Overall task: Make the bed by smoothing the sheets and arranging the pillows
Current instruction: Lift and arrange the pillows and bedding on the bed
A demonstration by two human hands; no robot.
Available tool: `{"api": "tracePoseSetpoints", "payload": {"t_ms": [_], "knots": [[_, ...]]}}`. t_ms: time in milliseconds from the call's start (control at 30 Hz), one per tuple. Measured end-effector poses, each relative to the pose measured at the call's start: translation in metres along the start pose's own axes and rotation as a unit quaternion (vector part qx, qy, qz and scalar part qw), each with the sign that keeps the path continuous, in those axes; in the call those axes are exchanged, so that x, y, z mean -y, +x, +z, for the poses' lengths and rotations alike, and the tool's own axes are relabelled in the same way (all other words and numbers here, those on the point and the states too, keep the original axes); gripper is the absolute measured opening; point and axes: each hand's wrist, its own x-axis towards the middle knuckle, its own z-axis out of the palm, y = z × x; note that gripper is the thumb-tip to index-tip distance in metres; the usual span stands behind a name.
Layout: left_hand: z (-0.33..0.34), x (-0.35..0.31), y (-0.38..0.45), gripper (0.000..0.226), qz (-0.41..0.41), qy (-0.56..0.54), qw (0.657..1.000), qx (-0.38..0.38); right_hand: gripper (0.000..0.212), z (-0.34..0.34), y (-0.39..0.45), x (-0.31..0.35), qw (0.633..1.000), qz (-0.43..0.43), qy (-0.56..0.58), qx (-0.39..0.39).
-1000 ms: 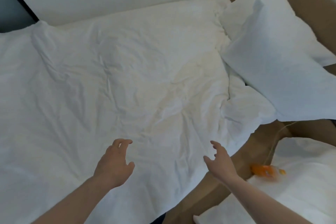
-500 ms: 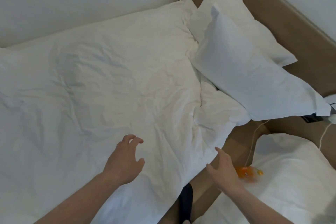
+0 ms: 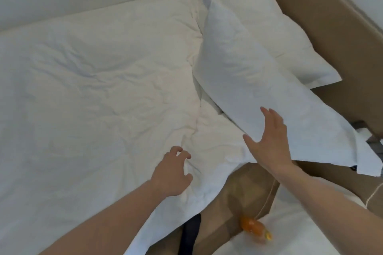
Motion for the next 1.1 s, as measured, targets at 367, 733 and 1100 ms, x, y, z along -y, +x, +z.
{"api": "tracePoseSetpoints", "payload": {"t_ms": [367, 733, 1100], "knots": [[0.128, -0.113, 0.145, 0.039, 0.014, 0.156, 0.980, 0.122, 0.134, 0.008, 0.154, -0.078, 0.990, -0.021, -0.127, -0.050], [0.062, -0.104, 0.179, 0.017, -0.095, -0.022, 0.995, 0.025, 0.011, -0.027, 0.198, -0.074, 0.998, -0.044, -0.033, -0.032], [-0.086, -0.044, 0.088, 0.034, -0.237, -0.356, 0.843, -0.327, 0.019, -0.157, 0.236, -0.081, 0.990, -0.015, -0.049, -0.134]]}}
